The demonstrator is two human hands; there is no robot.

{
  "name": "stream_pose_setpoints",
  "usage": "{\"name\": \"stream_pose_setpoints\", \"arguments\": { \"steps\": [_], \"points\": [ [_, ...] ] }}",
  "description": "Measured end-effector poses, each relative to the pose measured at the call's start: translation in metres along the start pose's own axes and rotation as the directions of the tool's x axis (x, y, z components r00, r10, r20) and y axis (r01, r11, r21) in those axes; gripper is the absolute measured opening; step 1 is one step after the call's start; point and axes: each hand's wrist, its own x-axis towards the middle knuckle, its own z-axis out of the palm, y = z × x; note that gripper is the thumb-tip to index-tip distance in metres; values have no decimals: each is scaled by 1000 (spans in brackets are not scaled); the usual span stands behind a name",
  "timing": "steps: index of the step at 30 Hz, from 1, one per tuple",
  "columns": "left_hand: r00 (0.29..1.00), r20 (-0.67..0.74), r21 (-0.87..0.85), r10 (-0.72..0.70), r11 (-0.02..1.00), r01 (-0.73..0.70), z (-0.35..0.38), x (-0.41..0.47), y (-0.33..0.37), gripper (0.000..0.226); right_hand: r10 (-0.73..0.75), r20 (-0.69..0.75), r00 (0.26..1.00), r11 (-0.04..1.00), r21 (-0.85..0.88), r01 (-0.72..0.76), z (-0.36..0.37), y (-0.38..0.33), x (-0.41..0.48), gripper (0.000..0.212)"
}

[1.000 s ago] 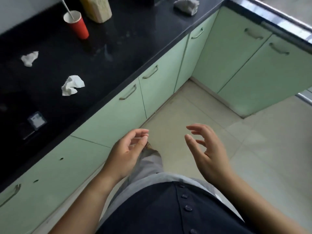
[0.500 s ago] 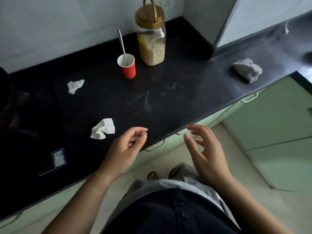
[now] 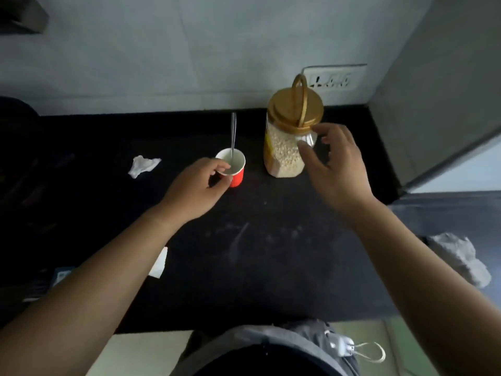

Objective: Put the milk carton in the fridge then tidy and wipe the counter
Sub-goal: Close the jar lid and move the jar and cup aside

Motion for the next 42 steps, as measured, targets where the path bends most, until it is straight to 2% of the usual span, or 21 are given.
{"name": "stream_pose_setpoints", "arguments": {
  "steps": [5, 8, 15, 21, 26, 33, 37, 42],
  "points": [
    [992, -19, 199, -122, 972, 123, 8, 62, -5, 53, 13, 35, 999, 1000, -28, -12, 6, 2, 84, 52],
    [982, -3, 242, -190, 953, 185, 22, 81, -8, 65, 28, 74, 997, 1000, 1, -28, 16, 3, 112, 55],
    [958, 13, 315, -288, 910, 269, 54, 100, -16, 69, 11, 79, 997, 1000, 19, -12, 29, 10, 139, 48],
    [953, 58, 281, -297, 921, 269, 66, 97, -26, 67, -9, 39, 999, 1000, -10, 9, 32, 18, 142, 42],
    [950, 64, 213, -307, 934, 287, 59, 95, -28, 63, 44, 53, 998, 999, 25, -45, 30, 14, 144, 40],
    [949, -24, 64, -313, 947, 314, 42, 69, -18, 49, 103, 51, 993, 982, 154, -110, 26, 11, 120, 28],
    [960, -78, -15, -270, 963, 269, 37, 44, -4, 40, 99, 45, 994, 980, 168, -105, 22, 14, 102, 15],
    [964, -153, -32, -216, 976, 214, 29, 18, 19, 37, 103, 59, 993, 980, 167, -111, 19, 11, 96, 15]
  ]
}}
